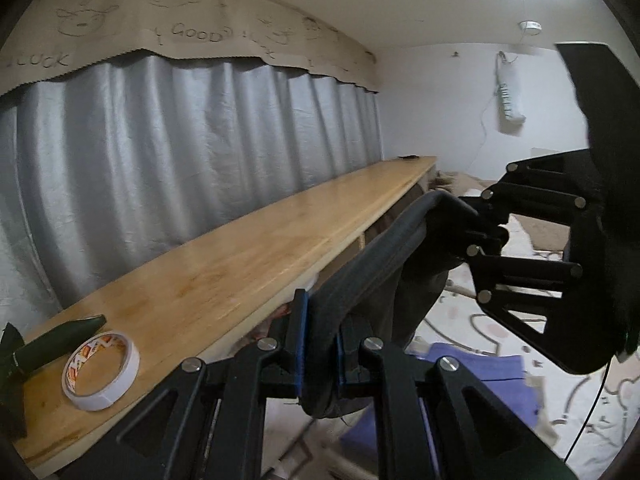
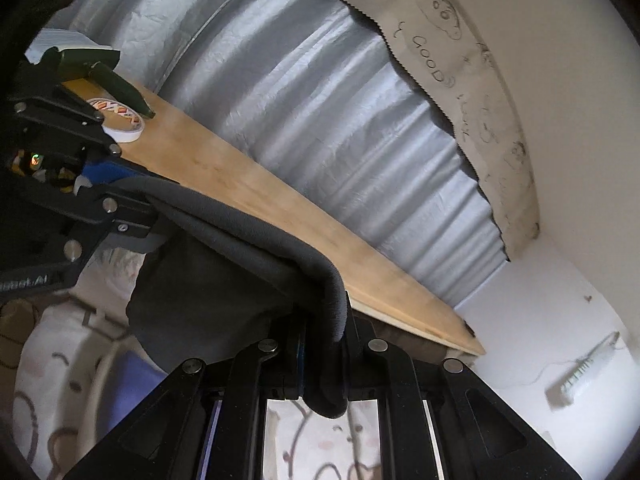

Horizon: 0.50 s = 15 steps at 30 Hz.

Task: Fold clothes
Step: 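Lift the folded shirt with both tools and carry it to the clothes stack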

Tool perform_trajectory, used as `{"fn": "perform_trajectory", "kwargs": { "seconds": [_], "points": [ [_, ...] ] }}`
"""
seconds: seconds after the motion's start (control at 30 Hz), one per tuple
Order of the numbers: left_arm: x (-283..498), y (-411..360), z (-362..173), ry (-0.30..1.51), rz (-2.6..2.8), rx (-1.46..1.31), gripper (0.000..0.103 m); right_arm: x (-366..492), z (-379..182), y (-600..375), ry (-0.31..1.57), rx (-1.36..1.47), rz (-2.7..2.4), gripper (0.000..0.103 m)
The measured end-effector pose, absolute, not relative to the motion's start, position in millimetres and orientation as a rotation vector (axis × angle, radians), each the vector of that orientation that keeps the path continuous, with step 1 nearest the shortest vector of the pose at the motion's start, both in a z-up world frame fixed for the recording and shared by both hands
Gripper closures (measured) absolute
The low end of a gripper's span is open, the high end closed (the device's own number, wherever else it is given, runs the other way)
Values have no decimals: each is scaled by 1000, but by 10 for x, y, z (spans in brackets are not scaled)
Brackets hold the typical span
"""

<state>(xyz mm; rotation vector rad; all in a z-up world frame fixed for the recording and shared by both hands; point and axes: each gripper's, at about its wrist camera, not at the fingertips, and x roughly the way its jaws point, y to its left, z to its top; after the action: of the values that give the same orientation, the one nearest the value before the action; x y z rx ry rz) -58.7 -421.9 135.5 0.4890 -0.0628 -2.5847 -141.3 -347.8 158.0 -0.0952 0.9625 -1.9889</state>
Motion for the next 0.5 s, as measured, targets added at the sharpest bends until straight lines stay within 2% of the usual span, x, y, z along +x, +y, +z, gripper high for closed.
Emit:
{"fn": "perform_trajectory", "kwargs": {
  "seconds": [0.1, 0.27, 0.5],
  "points": [
    [-569, -4220, 1132, -53, -2585, 533, 92, -1473, 1413, -3543, 947, -55, -1953, 91],
    [-653, -4067, 804, -37, -2608, 609, 92, -1510, 1012, -3445, 1042, -34, -1896, 91],
    [-579, -3596, 704, -124, -2643, 601, 91, -1468, 798, -3025, 1132, -87, -1828, 91]
  ]
}}
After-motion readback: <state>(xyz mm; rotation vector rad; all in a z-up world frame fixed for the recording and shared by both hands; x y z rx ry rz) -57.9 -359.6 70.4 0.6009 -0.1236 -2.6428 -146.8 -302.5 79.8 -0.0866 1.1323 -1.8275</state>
